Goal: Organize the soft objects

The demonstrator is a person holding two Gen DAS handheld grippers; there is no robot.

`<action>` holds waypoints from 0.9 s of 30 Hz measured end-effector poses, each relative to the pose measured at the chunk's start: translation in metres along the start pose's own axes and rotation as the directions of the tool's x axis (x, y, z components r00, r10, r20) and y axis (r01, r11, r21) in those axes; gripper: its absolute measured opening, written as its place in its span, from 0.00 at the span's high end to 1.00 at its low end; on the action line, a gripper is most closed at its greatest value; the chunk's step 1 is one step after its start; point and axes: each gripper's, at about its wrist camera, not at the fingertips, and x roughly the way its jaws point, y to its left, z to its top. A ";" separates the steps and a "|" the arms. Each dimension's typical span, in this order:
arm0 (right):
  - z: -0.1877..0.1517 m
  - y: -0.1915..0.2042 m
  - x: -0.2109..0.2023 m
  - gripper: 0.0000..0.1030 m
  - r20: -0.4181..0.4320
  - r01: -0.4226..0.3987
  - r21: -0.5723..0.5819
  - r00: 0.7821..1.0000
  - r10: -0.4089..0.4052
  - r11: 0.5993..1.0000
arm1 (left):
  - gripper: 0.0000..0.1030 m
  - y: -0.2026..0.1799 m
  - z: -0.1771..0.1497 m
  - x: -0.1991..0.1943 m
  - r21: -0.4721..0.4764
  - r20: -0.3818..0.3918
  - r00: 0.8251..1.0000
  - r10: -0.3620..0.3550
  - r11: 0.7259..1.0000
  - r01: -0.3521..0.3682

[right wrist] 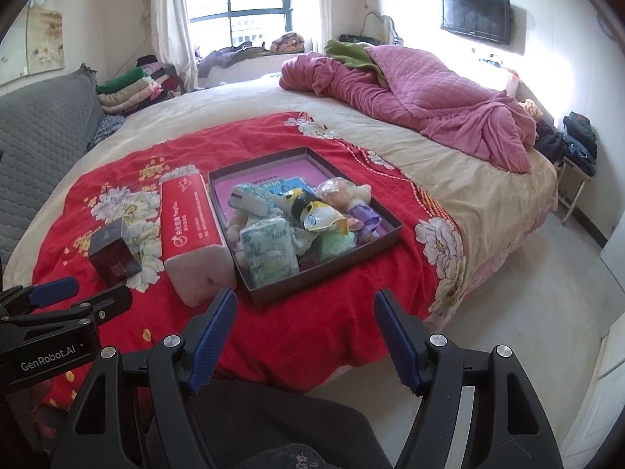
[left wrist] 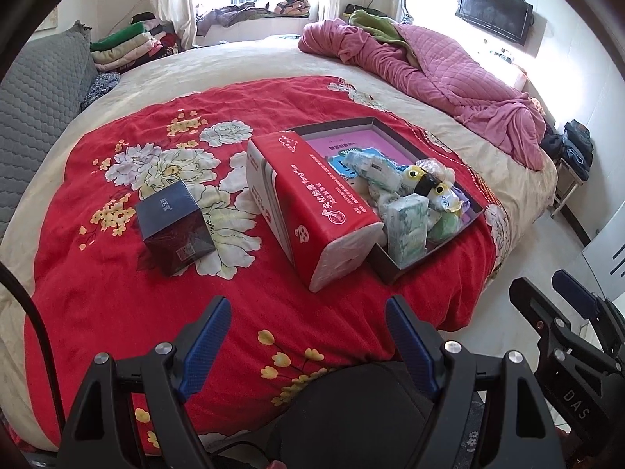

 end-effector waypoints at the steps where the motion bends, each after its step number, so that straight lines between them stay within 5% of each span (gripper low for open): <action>1: 0.000 0.000 0.000 0.28 -0.002 0.000 0.000 1.000 0.000 1.000 | 0.22 0.000 0.000 0.000 0.002 -0.003 1.000 0.000 1.000 0.000; 27: -0.004 0.000 0.003 0.28 -0.017 0.003 0.002 1.000 -0.003 1.000 | 0.22 -0.003 -0.004 0.003 0.008 -0.021 1.000 0.011 1.000 -0.011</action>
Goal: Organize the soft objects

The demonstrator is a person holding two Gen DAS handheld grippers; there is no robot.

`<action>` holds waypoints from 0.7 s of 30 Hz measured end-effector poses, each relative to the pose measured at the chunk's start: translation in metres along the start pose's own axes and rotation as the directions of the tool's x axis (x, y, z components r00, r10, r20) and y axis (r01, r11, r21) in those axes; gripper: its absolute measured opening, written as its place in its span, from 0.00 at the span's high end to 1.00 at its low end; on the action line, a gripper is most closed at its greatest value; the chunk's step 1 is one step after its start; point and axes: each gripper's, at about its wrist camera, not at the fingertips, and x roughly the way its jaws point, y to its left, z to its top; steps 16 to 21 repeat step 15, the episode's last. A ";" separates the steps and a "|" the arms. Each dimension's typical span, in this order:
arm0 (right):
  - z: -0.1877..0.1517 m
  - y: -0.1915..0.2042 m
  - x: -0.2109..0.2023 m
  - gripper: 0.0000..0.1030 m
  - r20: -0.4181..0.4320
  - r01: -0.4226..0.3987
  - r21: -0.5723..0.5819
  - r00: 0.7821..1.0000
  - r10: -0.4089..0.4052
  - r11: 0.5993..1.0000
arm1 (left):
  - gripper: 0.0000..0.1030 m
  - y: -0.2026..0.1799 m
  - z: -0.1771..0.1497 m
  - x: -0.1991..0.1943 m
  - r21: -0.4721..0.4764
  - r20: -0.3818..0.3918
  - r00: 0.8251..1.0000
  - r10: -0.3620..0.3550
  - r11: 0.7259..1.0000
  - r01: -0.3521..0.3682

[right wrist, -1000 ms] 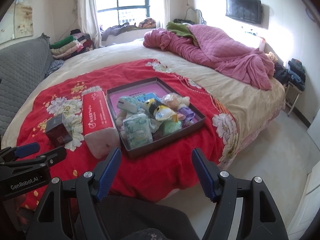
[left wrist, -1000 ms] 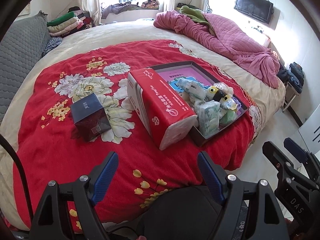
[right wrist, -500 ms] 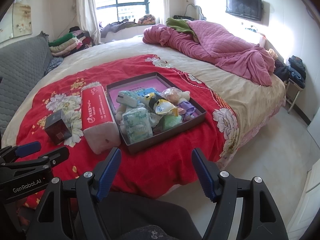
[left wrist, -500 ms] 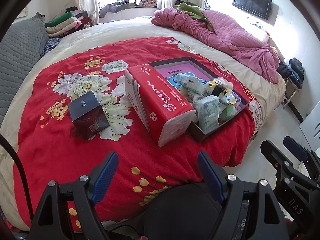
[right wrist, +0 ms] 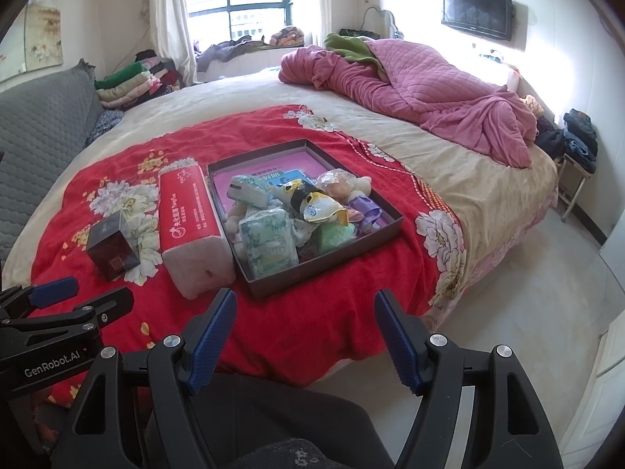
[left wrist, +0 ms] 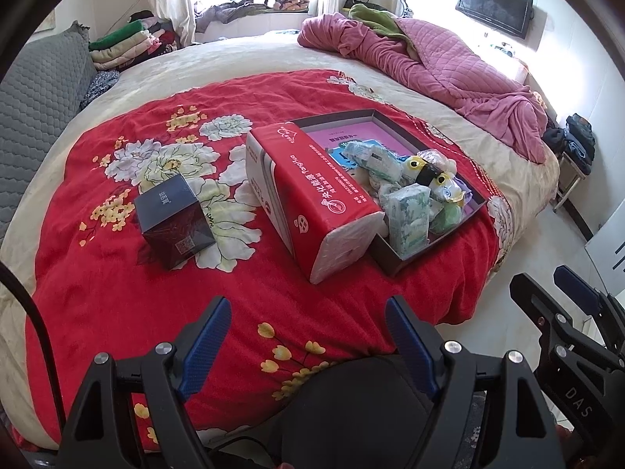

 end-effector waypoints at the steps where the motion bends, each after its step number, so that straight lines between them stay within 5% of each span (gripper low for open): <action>1: 0.000 0.000 0.000 0.28 0.000 0.001 0.001 1.000 -0.001 1.000 | 0.22 0.000 0.000 0.000 0.000 -0.001 1.000 0.001 1.000 -0.001; 21: -0.001 0.001 0.001 0.28 -0.005 -0.004 -0.001 1.000 0.004 1.000 | 0.22 0.007 -0.003 0.004 -0.023 -0.017 1.000 -0.018 1.000 0.017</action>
